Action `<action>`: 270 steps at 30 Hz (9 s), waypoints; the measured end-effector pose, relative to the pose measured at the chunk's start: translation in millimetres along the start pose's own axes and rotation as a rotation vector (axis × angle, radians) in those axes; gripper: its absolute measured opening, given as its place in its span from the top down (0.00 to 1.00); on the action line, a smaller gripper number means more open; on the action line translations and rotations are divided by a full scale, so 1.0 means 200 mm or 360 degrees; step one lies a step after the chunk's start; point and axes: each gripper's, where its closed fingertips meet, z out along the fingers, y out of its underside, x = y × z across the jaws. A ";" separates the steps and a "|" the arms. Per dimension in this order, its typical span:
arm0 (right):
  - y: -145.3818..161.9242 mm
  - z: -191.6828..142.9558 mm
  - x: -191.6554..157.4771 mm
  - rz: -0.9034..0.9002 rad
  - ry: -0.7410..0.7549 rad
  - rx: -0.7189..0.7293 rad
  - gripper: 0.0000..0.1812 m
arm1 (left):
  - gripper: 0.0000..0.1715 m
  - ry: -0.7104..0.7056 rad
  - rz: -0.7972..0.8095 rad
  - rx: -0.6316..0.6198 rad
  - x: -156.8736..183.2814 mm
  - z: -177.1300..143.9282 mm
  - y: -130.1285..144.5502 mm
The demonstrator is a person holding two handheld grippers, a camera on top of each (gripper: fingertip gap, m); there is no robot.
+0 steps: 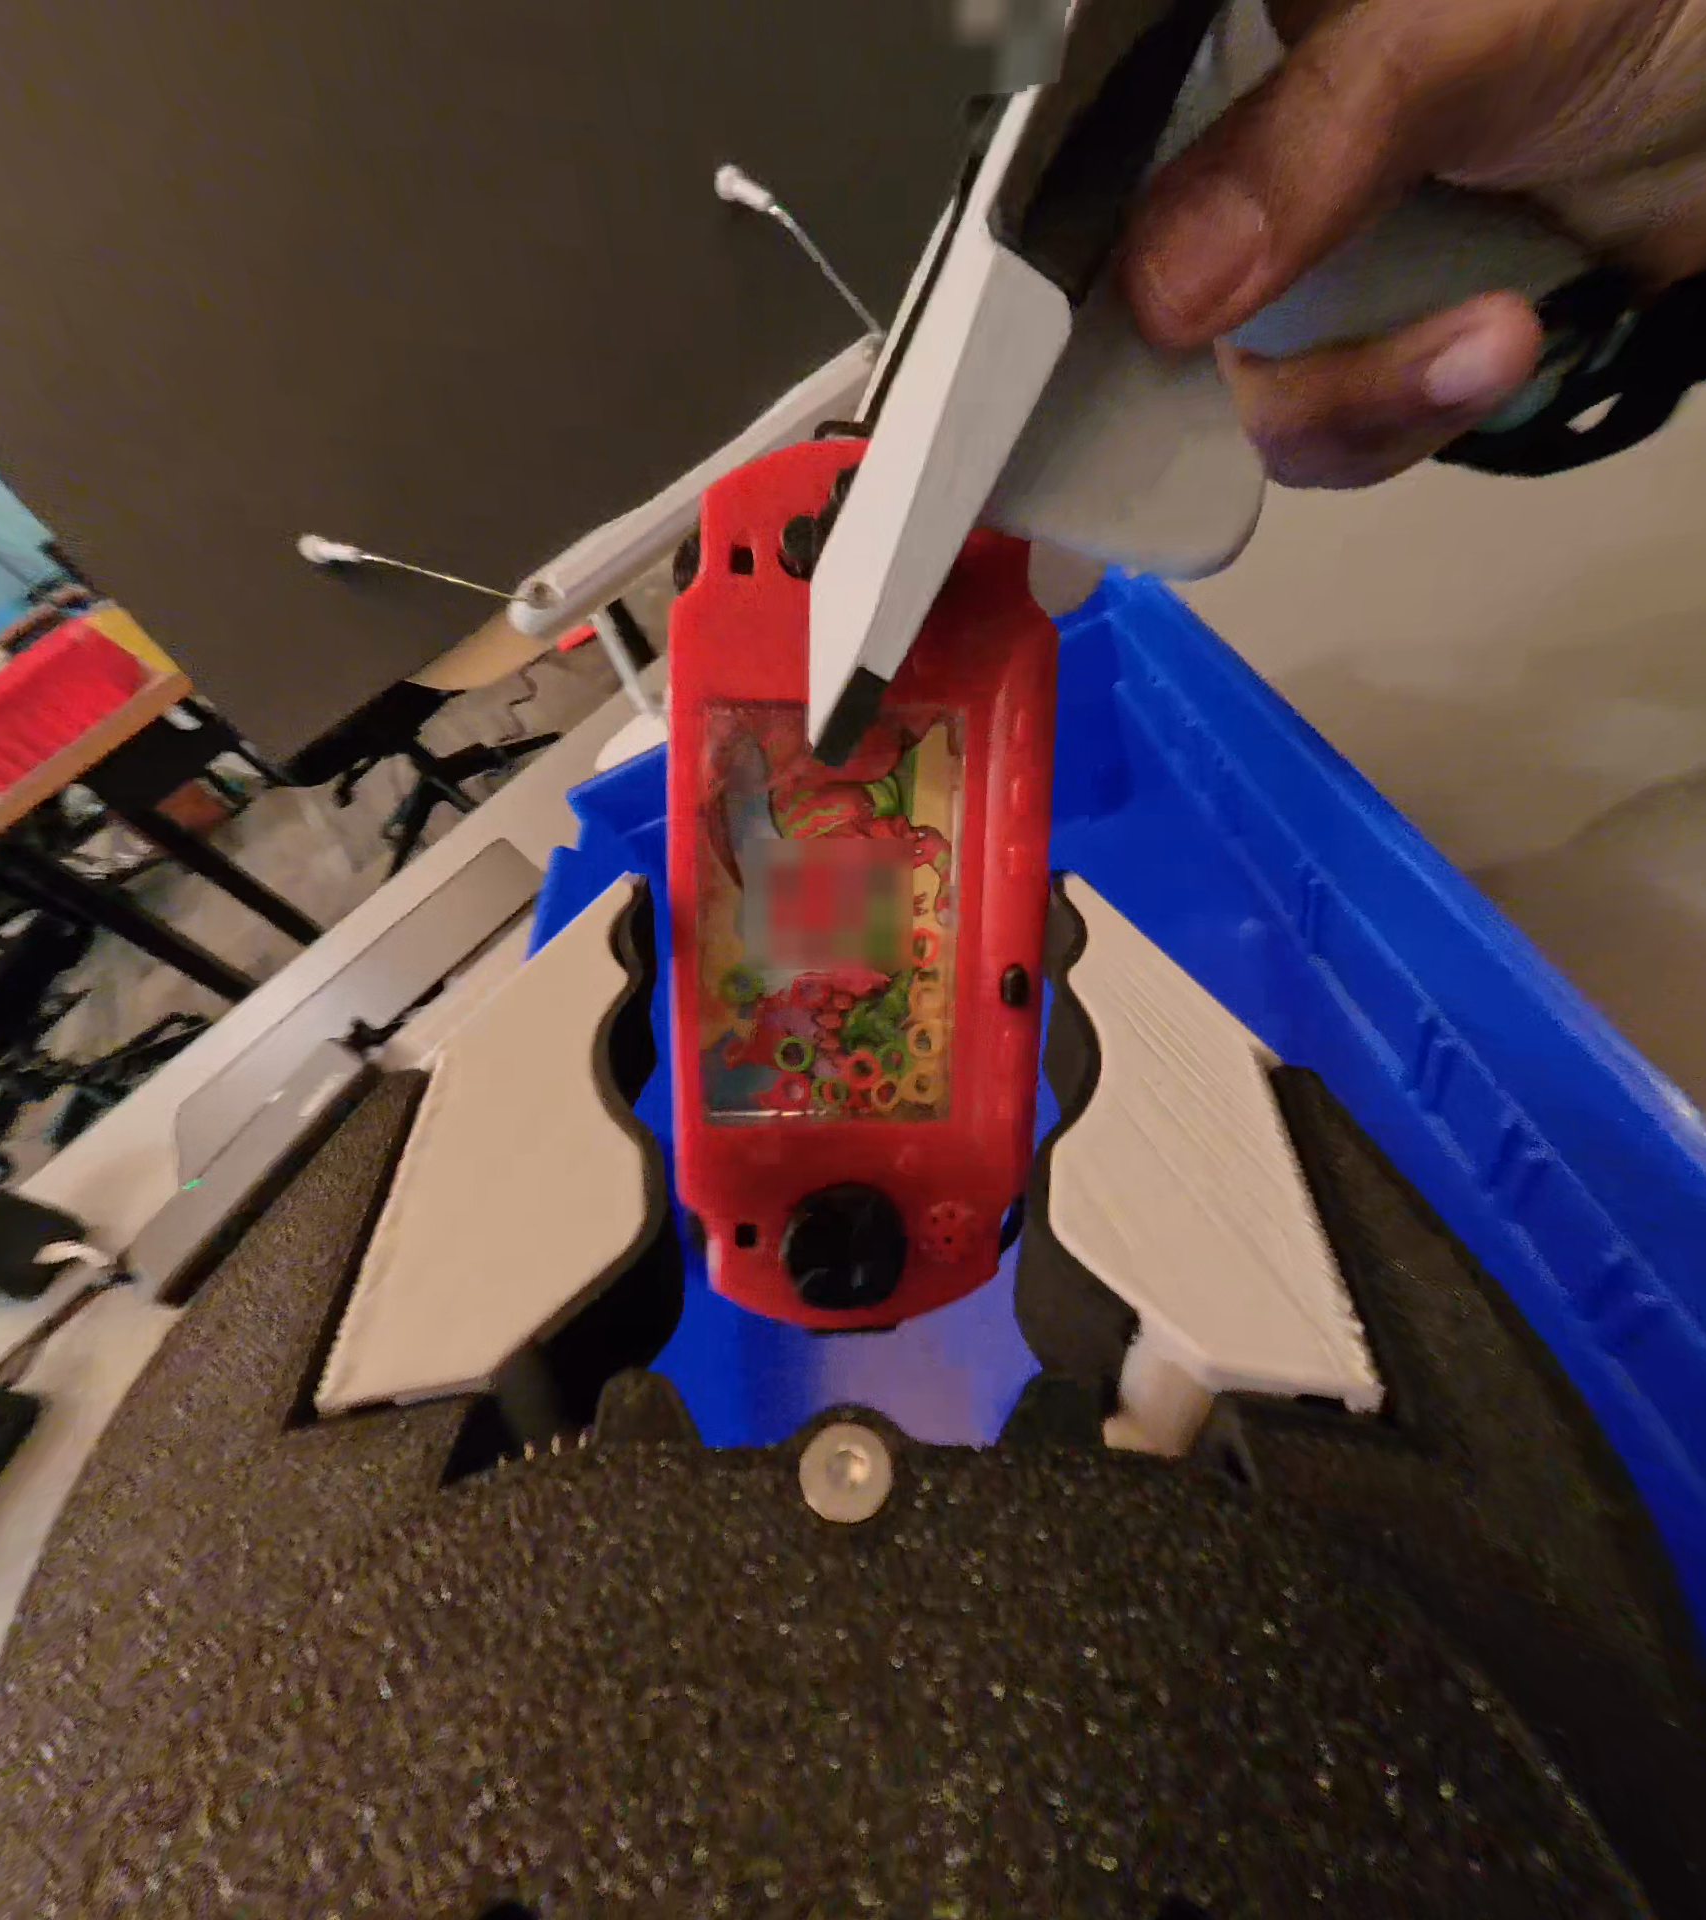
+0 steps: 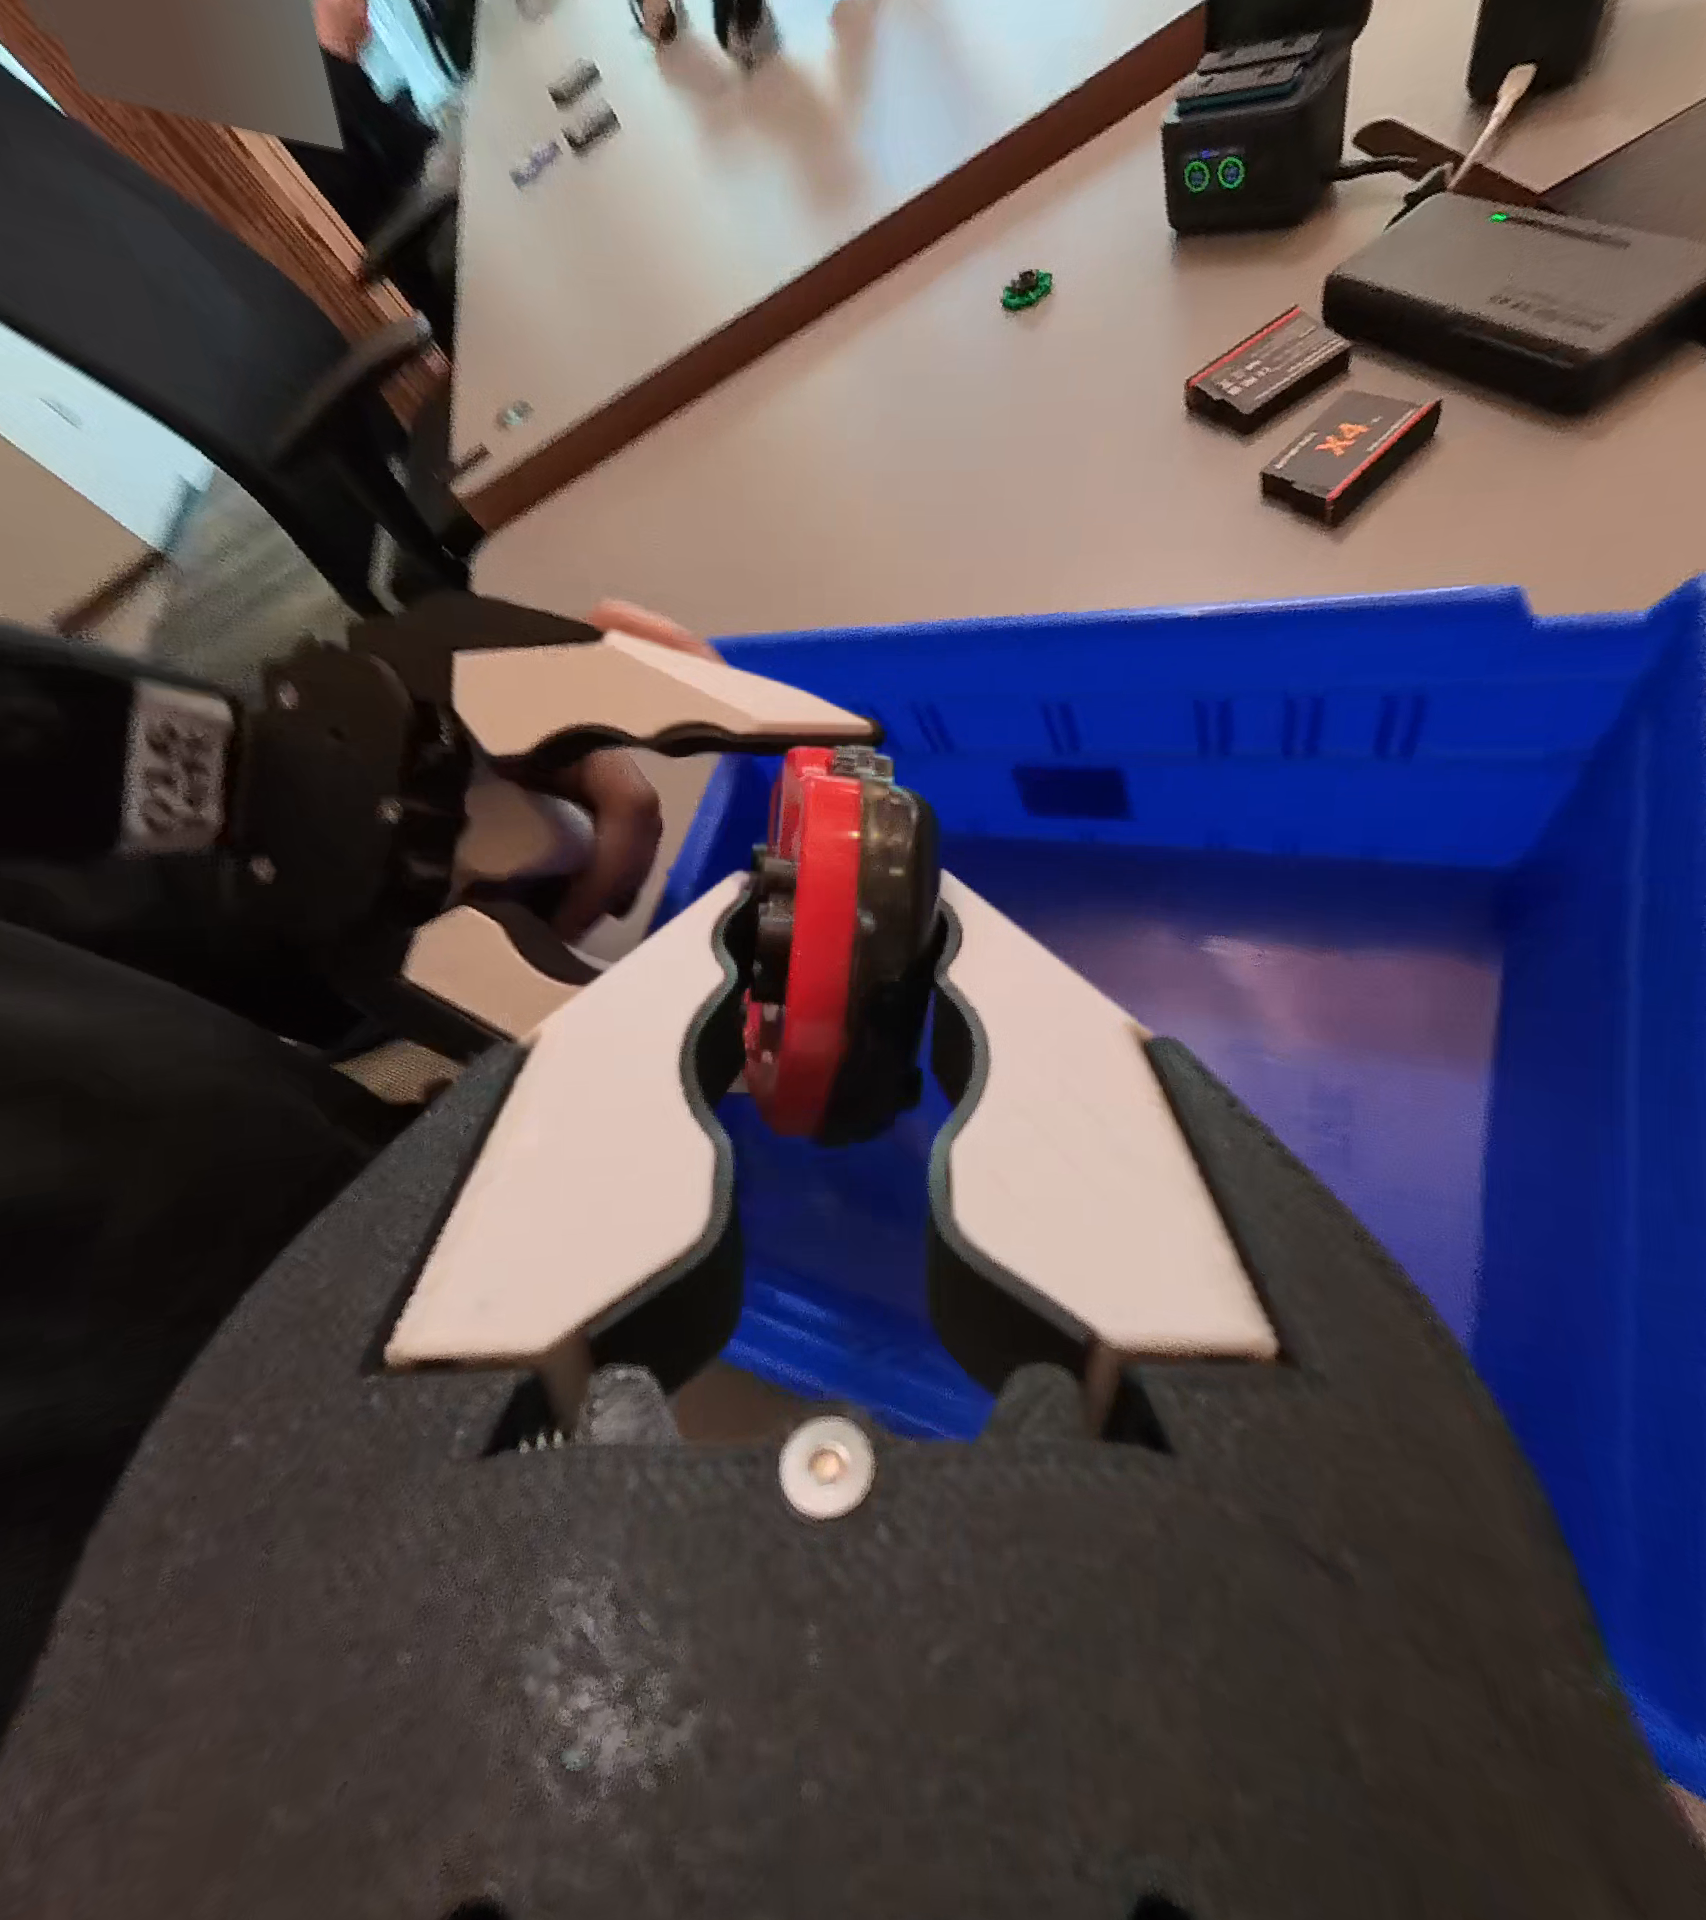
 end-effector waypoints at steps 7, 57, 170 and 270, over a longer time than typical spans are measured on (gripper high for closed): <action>0.15 0.02 0.00 -0.0621 0.0243 -0.0296 0.85 | 0.54 0.0302 -0.0279 0.0137 -0.01 -0.04 -0.02; 0.33 0.01 0.02 -0.1101 0.0109 -0.0830 0.99 | 0.90 0.1161 0.0054 -0.0601 0.31 0.08 0.31; -0.12 -0.09 0.08 -0.0294 0.1131 0.0789 0.87 | 0.89 0.0367 -0.1002 0.0295 -0.10 0.14 -0.10; 0.01 -0.04 0.09 -0.0126 0.0938 0.0672 0.96 | 0.90 0.0418 -0.1160 0.0553 -0.17 0.02 -0.15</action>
